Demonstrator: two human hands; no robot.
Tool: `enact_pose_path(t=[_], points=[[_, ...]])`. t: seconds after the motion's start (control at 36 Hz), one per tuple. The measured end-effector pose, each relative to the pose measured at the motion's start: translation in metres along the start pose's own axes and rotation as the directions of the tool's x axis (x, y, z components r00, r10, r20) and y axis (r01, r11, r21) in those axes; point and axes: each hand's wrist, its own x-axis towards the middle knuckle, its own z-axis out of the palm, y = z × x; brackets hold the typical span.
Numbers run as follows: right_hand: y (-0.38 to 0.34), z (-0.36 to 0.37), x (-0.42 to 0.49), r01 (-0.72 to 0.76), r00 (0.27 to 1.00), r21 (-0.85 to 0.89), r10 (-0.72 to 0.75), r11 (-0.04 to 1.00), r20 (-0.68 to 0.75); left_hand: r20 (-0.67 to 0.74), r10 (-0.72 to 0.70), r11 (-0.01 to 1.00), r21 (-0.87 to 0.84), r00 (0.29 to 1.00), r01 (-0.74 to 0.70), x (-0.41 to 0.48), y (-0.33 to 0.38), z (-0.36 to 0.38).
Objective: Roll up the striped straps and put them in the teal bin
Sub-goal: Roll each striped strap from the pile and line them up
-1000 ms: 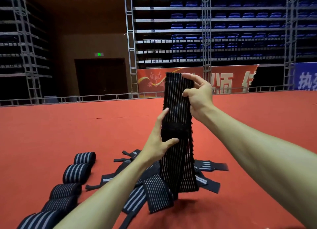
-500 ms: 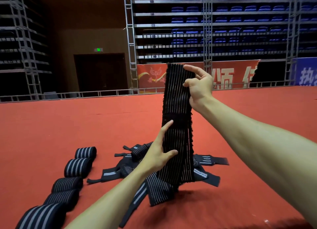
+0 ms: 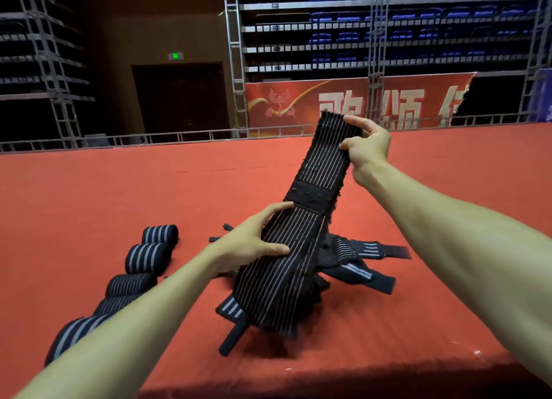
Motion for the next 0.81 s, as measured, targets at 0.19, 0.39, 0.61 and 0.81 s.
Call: enact_pose_path(t=[0.19,0.39,0.61,0.81], points=[[0.07,-0.037,-0.014,-0.056,0.998,-0.177,0.05,0.983,-0.04,0.085,-0.136,0.979,0.164,0.987,0.12,0.007,-0.047,0.014],[0.118,-0.089,-0.013,-0.05,0.994,-0.318,0.016,0.947,-0.107,0.021,-0.189,0.896,0.412,0.982,0.164,0.028,-0.092,0.042],[0.145,-0.141,-0.002,-0.063,0.981,-0.488,-0.036,0.871,-0.19,-0.02,-0.181,0.869,0.464,0.983,0.169,0.037,-0.093,0.037],[0.151,-0.162,-0.002,-0.116,0.961,-0.513,-0.033,0.85,-0.273,0.022,-0.204,0.884,0.434,0.979,0.174,0.031,-0.09,0.03]])
